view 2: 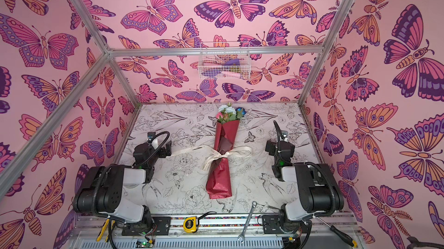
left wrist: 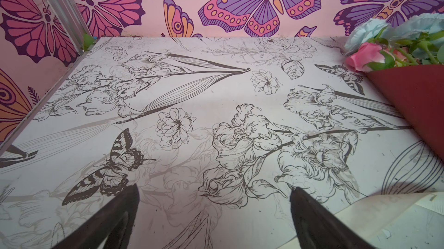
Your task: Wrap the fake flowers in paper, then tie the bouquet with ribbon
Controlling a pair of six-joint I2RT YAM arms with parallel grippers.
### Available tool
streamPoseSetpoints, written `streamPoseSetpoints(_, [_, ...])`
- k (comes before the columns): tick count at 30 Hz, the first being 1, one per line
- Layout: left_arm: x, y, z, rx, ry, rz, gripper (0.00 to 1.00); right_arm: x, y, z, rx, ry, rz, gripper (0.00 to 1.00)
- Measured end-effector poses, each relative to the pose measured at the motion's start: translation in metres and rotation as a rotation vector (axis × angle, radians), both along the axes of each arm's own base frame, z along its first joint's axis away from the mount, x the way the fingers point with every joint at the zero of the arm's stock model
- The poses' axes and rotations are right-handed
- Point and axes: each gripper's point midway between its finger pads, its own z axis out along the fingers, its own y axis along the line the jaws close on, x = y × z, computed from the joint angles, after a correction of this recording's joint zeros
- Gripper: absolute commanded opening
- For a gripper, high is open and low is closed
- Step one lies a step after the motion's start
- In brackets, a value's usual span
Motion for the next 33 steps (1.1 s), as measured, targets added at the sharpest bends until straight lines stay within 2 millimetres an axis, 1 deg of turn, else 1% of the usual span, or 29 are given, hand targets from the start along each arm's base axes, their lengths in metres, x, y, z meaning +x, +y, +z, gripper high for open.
streamPoseSetpoints(21, [0.0,-0.005,0.001,0.003,-0.004,-0.034,0.99,0.001,0.001,0.0,0.001,-0.001,0.003,0.99])
streamPoseSetpoints(24, [-0.006,0.002,0.0,0.006,-0.024,0.014,0.99,0.002,0.007,0.0,0.009,0.001,0.04,0.99])
streamPoseSetpoints(27, [-0.024,0.015,-0.012,0.004,-0.021,0.104,0.99,0.003,0.019,-0.001,0.017,0.006,0.114,0.99])
streamPoseSetpoints(29, [-0.032,0.023,-0.018,0.002,-0.011,0.153,0.99,0.004,0.021,-0.001,0.023,0.009,0.13,0.99])
streamPoseSetpoints(31, [-0.031,0.025,-0.018,0.002,-0.011,0.167,0.99,0.006,0.021,-0.001,0.025,0.015,0.13,0.99])
streamPoseSetpoints(33, [-0.022,0.022,-0.013,0.001,-0.015,0.147,0.99,0.007,0.02,0.0,0.025,0.012,0.127,0.99])
